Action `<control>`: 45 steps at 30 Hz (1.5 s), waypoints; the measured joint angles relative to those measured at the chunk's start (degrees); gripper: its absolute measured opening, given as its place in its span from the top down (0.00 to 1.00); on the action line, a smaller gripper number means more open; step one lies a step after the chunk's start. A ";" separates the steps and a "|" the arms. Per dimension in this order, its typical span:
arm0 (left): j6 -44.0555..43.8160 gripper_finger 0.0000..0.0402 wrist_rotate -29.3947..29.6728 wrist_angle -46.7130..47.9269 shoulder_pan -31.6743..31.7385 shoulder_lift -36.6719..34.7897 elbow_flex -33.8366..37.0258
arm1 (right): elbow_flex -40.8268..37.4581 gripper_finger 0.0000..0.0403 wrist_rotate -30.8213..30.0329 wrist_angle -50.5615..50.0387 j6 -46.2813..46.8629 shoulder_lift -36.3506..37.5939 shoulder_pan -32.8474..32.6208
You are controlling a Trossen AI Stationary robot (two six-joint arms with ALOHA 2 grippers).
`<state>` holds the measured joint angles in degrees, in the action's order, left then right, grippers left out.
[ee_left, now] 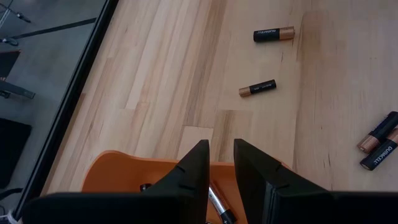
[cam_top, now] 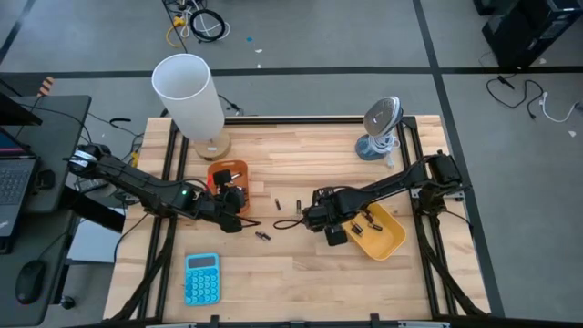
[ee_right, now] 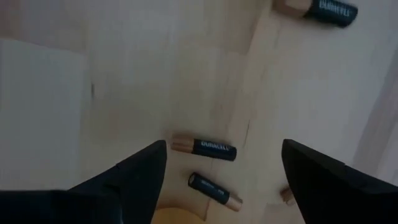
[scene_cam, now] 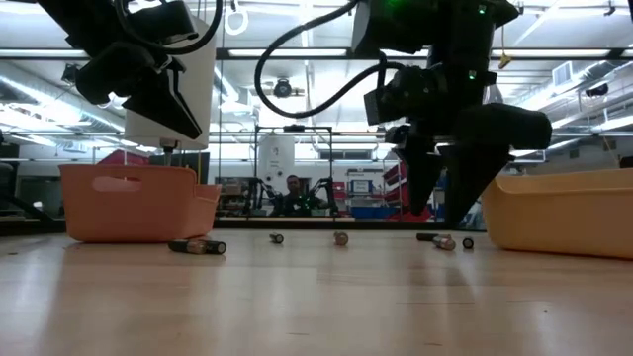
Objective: Sort batteries
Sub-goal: Put the gold battery into the yellow bin
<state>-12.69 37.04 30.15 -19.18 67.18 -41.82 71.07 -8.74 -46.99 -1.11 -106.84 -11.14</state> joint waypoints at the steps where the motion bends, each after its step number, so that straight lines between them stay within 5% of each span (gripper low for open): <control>1: 0.00 0.81 0.00 0.00 0.00 0.00 0.00 | 0.00 0.25 0.47 0.23 -0.72 0.01 -0.04; 34: 0.02 0.81 -0.32 0.22 -0.02 0.00 0.00 | 0.15 0.30 1.13 -0.51 -14.08 -4.38 -0.53; 45: 0.00 0.81 -0.42 0.09 -0.02 0.00 0.00 | 0.00 0.46 1.10 0.57 -12.21 -4.54 1.24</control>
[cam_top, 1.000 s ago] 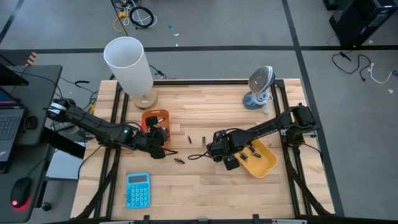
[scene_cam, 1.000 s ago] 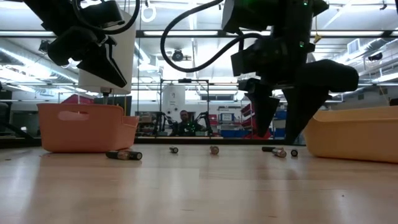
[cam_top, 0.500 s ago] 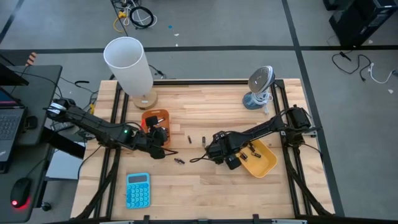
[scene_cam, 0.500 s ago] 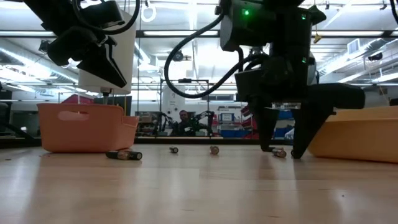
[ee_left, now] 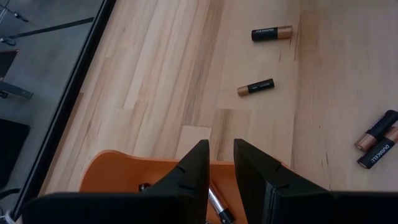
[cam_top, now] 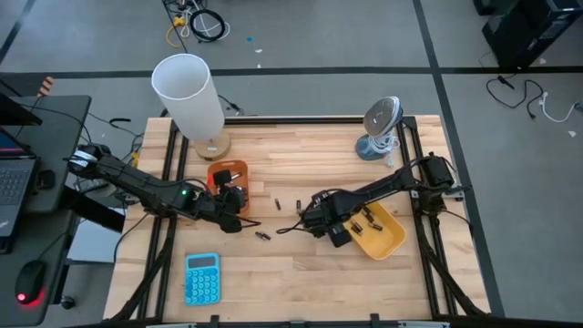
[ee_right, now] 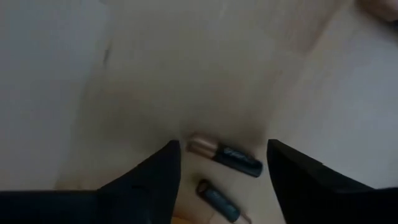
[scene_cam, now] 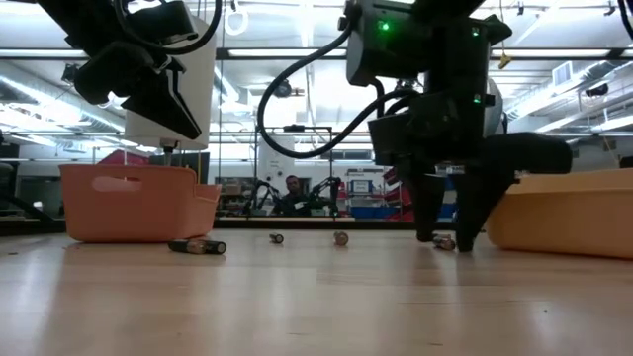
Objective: Sort batteries
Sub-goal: Put the gold battery into the yellow bin
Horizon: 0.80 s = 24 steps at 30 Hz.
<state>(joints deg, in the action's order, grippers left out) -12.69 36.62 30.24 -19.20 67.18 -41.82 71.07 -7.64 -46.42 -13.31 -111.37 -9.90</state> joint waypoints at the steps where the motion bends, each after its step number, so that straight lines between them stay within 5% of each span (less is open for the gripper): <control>1: 0.00 0.81 0.00 0.02 0.00 0.00 0.00 | 0.00 0.48 -0.14 0.15 0.06 0.00 0.15; 24: -0.02 0.81 0.00 -0.15 -0.02 0.00 0.00 | -0.09 0.70 -2.06 3.81 5.27 -0.14 0.35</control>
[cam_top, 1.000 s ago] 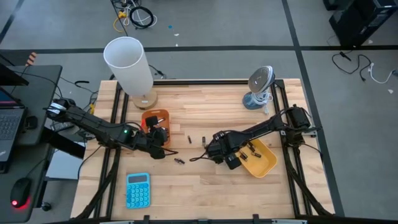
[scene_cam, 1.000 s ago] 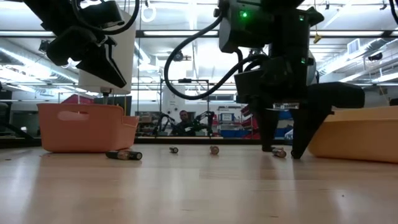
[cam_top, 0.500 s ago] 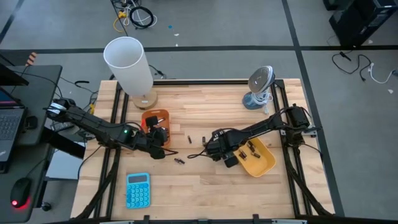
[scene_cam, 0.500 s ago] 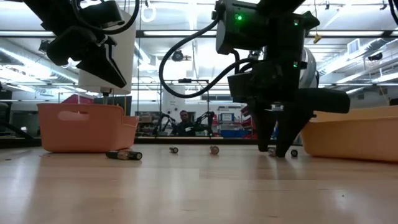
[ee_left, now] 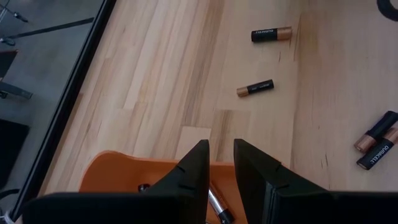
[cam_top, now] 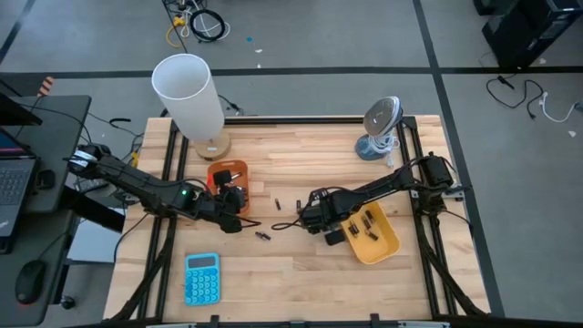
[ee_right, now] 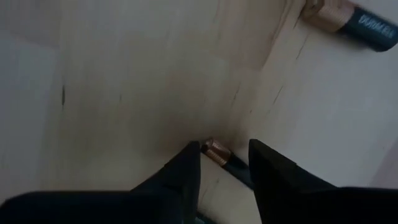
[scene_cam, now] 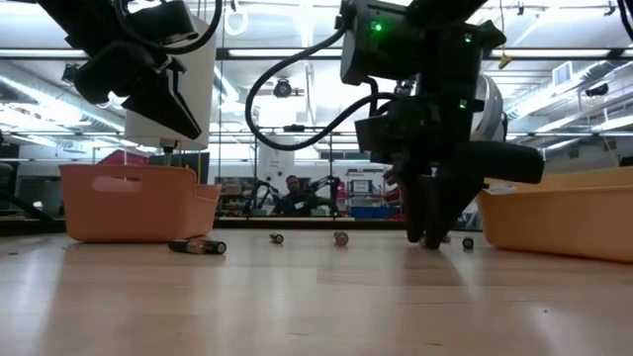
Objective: Sort batteries
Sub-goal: Put the gold battery into the yellow bin
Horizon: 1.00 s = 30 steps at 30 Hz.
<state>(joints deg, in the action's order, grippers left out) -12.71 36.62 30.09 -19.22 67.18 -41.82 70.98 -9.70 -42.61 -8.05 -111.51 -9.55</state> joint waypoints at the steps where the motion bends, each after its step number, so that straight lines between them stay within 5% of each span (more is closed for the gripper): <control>1: 0.00 0.81 0.00 -0.11 0.02 0.00 0.00 | 0.00 0.71 -0.17 0.49 0.30 -0.02 0.05; 11: 0.00 0.81 -0.01 -0.36 0.00 0.00 0.00 | 0.00 0.79 -0.93 3.35 2.85 -0.06 0.47; 19: 0.00 0.81 0.00 -0.36 0.00 0.00 0.00 | 0.09 0.97 2.65 4.02 6.31 -0.04 2.35; 30: 0.00 0.81 0.00 -0.36 0.00 0.00 0.00 | 0.11 0.98 3.10 4.57 8.89 0.17 3.11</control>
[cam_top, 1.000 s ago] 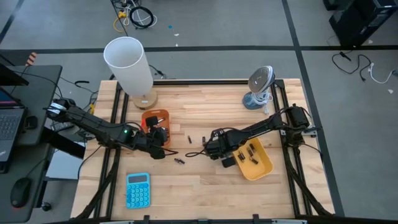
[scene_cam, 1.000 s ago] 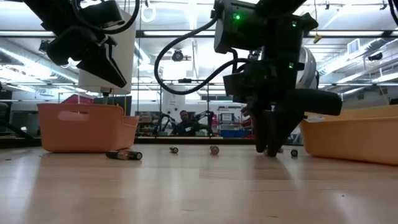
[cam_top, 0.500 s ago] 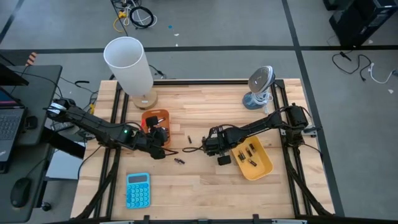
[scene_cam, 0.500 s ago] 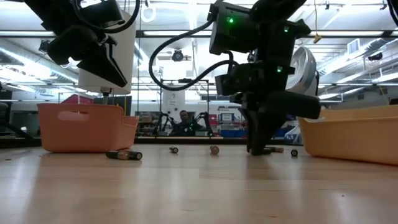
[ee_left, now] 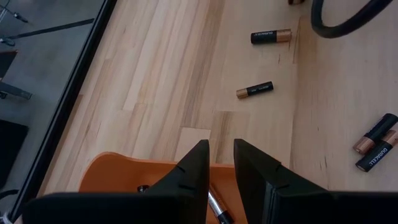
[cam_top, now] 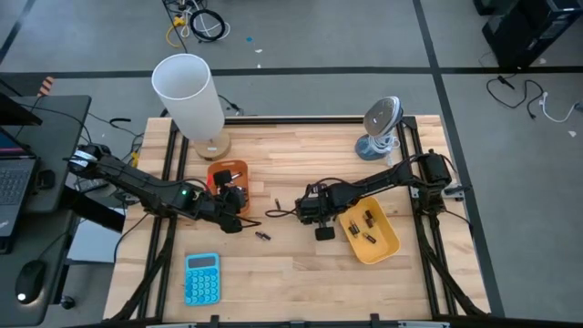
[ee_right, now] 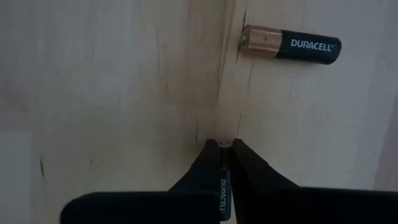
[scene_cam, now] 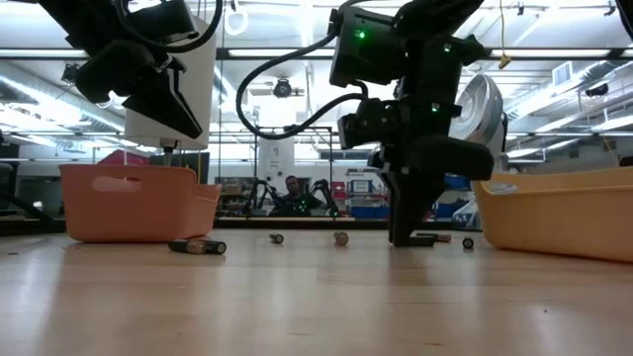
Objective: Sort batteries
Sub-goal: Put the gold battery into the yellow bin
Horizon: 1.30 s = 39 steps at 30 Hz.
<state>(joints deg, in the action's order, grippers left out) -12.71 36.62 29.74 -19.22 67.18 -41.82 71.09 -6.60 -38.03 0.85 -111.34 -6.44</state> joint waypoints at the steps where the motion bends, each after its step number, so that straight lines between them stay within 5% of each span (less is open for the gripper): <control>1: 0.00 0.81 0.00 0.00 0.00 0.00 0.00 | -0.02 0.98 0.05 -0.05 0.64 0.15 0.00; 13: 0.00 0.81 -0.02 0.07 0.01 0.00 0.00 | 0.04 0.99 -0.20 1.04 3.05 6.69 -0.15; 20: 0.00 0.81 -0.02 0.00 0.00 0.00 0.00 | 0.06 0.99 0.77 0.63 -3.26 7.37 -1.32; 33: -0.22 0.81 0.00 -0.28 -0.02 0.00 0.04 | 0.02 0.67 -0.23 -1.90 -2.20 1.90 -0.87; 39: -0.26 0.81 -0.09 -0.20 -0.02 -0.01 0.04 | 0.10 0.62 -0.29 -2.41 -3.15 -0.08 -0.71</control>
<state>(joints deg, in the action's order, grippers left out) -12.97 36.53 29.54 -19.25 67.17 -41.78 71.19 -6.89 -40.44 -2.30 -111.41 -7.14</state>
